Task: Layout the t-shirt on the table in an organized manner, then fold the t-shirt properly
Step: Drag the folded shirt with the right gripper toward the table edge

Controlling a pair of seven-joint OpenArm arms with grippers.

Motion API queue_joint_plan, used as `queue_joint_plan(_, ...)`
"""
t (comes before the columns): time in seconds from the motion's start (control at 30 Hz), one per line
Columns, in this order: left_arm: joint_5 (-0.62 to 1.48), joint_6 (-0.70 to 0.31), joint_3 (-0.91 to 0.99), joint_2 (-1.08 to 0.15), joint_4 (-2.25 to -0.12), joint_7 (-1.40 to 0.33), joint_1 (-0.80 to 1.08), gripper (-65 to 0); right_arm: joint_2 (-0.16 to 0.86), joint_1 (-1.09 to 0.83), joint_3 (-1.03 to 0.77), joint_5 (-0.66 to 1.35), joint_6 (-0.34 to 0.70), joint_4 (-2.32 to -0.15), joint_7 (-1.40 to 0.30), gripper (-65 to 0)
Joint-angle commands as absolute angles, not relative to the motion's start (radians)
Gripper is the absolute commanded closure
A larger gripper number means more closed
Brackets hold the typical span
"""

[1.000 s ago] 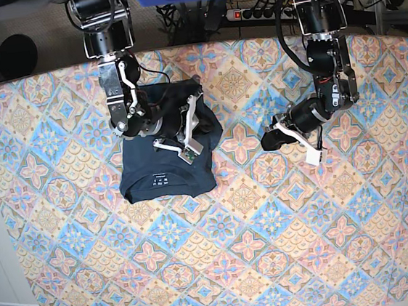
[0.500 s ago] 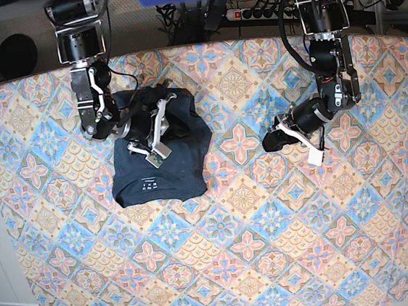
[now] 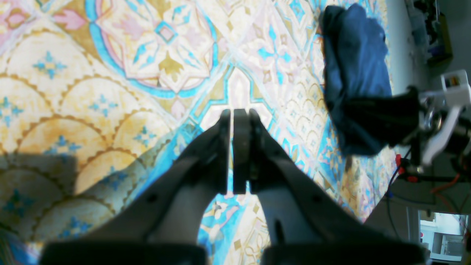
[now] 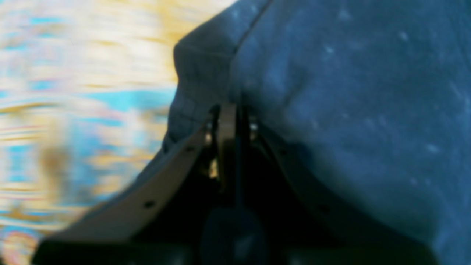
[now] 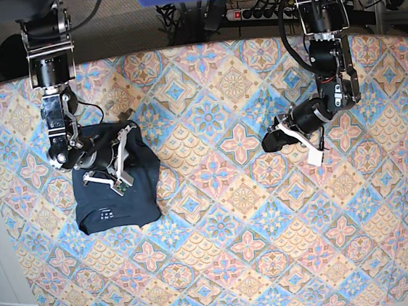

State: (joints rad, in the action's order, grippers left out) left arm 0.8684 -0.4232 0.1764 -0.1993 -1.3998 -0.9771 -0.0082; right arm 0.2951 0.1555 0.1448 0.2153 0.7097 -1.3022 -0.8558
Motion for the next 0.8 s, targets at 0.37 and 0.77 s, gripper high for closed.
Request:
queue_joint_plan(0.37,0.888,-0.433,0.179,-0.205,-1.42,-0.963,-0.025,0.0,0.318,0.186,0.134,0.173,0.698,-1.319,-0.909,-4.5)
queue_joint_plan(0.77,0.888,-0.433,0.177,-0.203,-1.42,-0.963,-0.025,0.0,0.298,0.047,0.036,0.174,0.698,-1.661,-0.909,-4.5)
